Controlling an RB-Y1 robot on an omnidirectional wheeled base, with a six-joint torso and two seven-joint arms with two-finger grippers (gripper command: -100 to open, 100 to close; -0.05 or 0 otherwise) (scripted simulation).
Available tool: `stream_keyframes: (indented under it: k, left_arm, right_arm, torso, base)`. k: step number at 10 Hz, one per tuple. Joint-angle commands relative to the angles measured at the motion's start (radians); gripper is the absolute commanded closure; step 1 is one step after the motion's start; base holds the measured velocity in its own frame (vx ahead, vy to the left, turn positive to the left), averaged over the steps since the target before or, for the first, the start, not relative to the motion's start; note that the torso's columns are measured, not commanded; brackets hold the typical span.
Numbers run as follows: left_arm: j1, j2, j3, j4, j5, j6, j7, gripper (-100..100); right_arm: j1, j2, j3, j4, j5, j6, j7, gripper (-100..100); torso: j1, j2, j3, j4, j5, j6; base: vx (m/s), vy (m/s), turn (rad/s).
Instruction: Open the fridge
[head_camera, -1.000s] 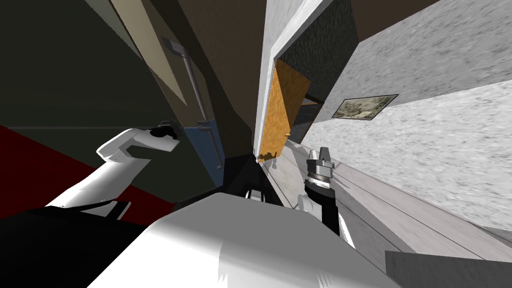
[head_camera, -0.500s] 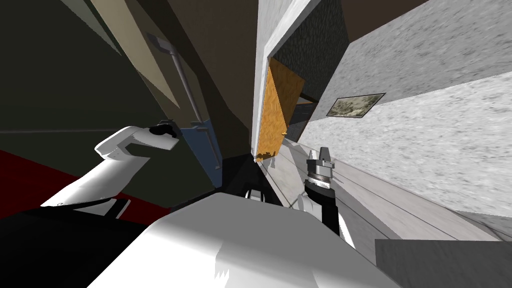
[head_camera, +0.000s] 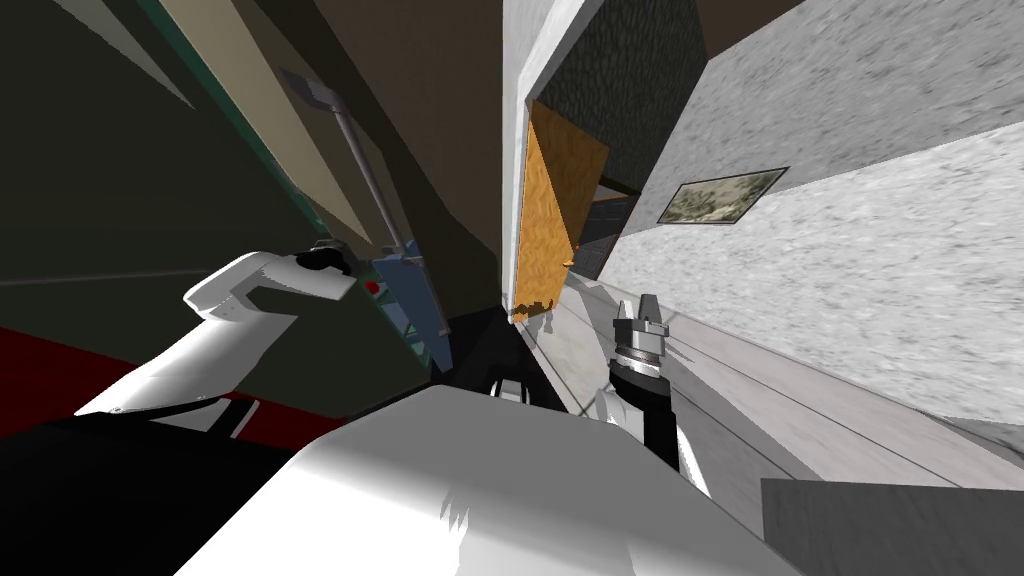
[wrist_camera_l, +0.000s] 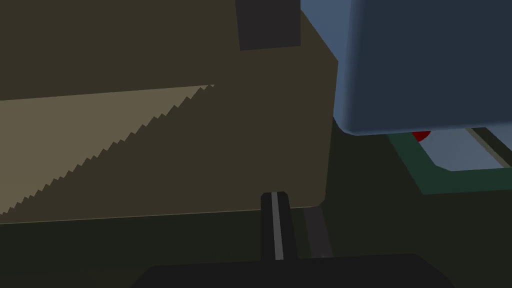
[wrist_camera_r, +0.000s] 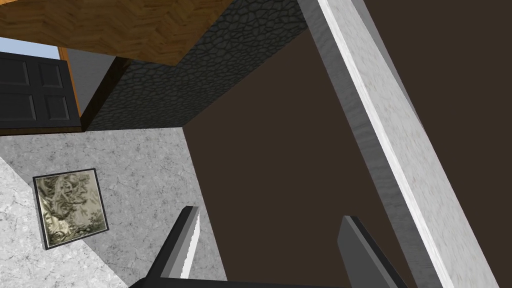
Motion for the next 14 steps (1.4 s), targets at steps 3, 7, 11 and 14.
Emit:
stream_keyframes:
  k: [3,7,11,14]
  left_arm:
    - [0.004,0.002,0.019,0.023,-0.048,0.042,0.019,100]
    - [0.013,0.000,0.045,0.042,-0.108,0.093,0.041,100]
    - [0.022,-0.001,0.070,0.061,-0.169,0.144,0.063,100]
    - [0.026,0.001,0.083,0.061,-0.184,0.156,0.067,100]
  right_arm:
    - [0.000,0.000,0.000,0.000,0.000,0.000,0.000,0]
    - [0.000,0.000,0.000,0.000,0.000,0.000,0.000,0]
    - [0.000,0.000,0.000,0.000,0.000,0.000,0.000,0]
    - [0.000,0.000,0.000,0.000,0.000,0.000,0.000,0]
  torso:
    - [-0.003,-0.004,-0.004,-0.003,-0.001,0.007]
    - [0.007,0.002,-0.001,0.001,-0.001,0.004]
    - [0.004,0.009,0.004,0.003,-0.001,0.001]
    - [-0.003,0.016,0.011,0.005,-0.001,-0.003]
  base:
    - [0.197,-0.199,0.025]
    - [0.237,-0.215,0.024]
    - [0.234,-0.218,0.024]
    - [0.200,-0.159,0.022]
